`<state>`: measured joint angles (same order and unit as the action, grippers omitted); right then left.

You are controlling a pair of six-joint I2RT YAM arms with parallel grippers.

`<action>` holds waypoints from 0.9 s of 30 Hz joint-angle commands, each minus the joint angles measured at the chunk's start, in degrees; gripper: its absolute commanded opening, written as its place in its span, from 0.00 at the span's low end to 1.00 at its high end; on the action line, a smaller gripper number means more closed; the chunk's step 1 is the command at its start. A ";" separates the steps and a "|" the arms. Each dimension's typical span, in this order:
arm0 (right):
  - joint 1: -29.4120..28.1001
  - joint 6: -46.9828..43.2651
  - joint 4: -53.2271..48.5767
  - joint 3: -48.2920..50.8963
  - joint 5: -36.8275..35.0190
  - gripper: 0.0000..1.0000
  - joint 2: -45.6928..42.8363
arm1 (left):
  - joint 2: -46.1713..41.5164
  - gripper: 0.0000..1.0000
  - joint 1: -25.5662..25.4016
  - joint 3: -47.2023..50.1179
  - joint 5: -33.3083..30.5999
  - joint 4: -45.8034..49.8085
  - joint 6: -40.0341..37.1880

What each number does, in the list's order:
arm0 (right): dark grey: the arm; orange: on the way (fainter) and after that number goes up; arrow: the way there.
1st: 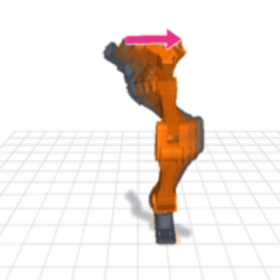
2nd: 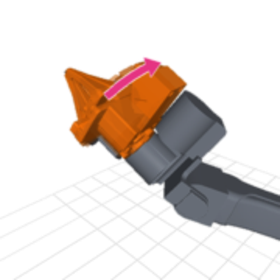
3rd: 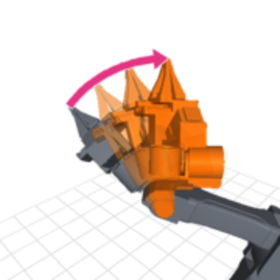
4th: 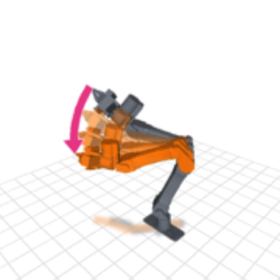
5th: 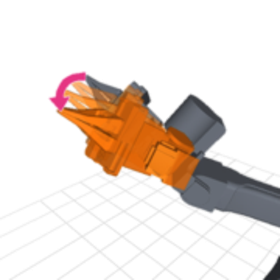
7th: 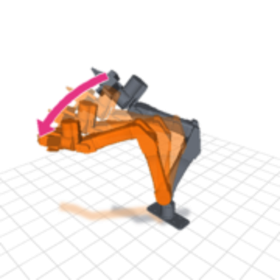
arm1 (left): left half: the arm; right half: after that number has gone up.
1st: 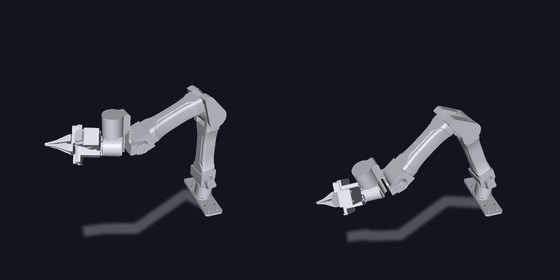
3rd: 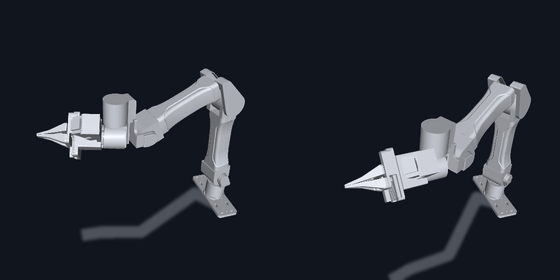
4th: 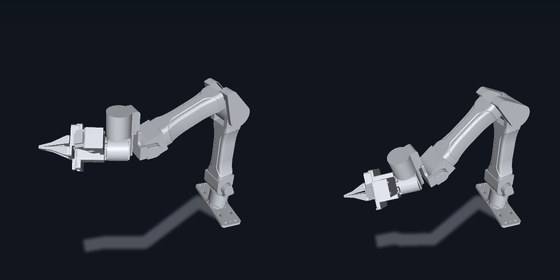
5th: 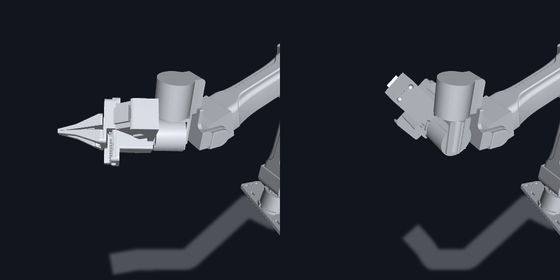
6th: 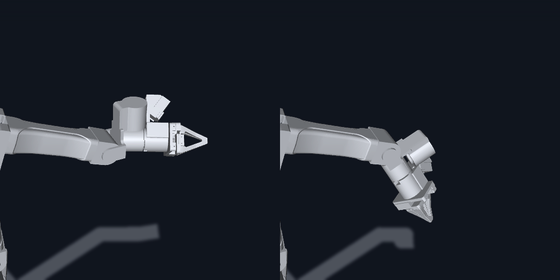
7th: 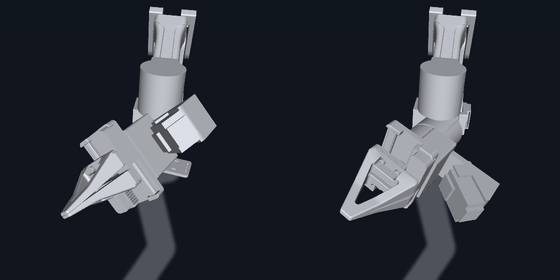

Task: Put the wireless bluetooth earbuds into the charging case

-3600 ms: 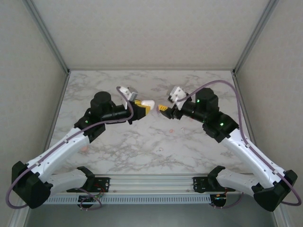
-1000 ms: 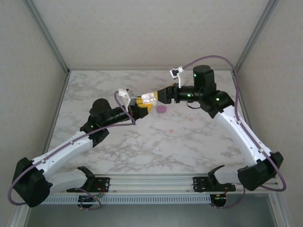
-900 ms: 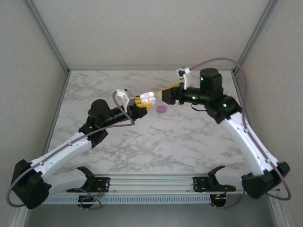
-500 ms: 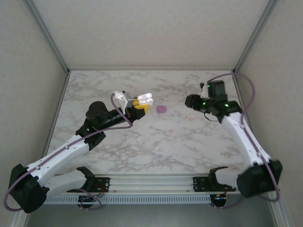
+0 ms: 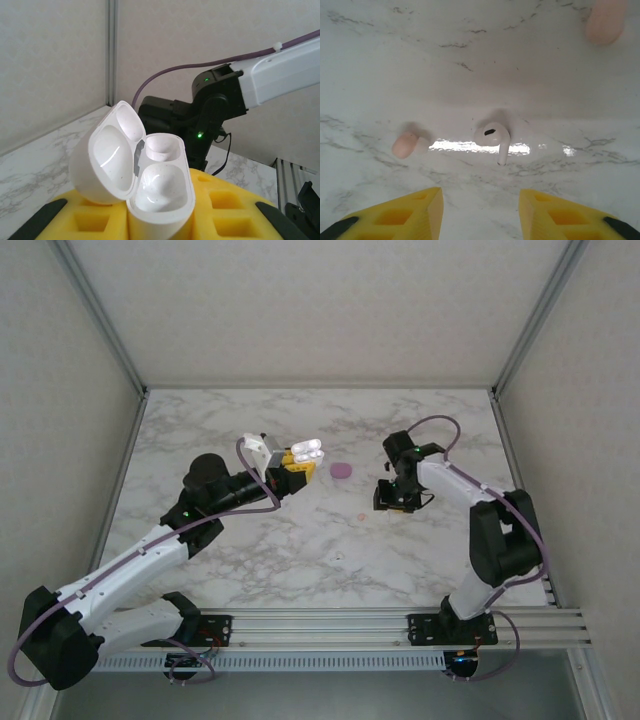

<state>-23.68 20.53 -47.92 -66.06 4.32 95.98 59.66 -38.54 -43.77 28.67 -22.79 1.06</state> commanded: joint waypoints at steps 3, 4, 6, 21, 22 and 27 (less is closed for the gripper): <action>-1.51 -2.12 -3.14 -4.26 -6.38 0.44 4.86 | -0.24 0.02 -0.39 -0.89 -1.15 0.16 -0.48; -1.71 -2.20 -3.22 -4.70 -6.66 0.44 5.59 | -0.33 0.02 -0.40 -0.97 -1.22 0.38 -0.61; -2.05 -2.32 -3.22 -5.36 -6.87 0.43 6.65 | -0.40 0.02 -0.39 -0.97 -1.31 0.64 -0.79; -3.81 -4.63 -4.12 -8.20 -9.02 0.41 13.31 | 0.11 0.02 -0.39 -1.17 -1.66 1.32 -1.41; -3.82 -4.79 -4.09 -8.28 -8.76 0.41 13.59 | 0.12 0.02 -0.42 -1.19 -1.68 1.42 -1.50; -3.77 -5.22 -3.49 -8.19 -7.22 0.40 14.24 | 0.44 0.02 -0.39 -1.36 -1.85 1.60 -1.66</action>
<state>-26.94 16.16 -50.37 -73.17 -3.25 108.99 59.96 -38.54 -43.79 27.70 -20.69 0.16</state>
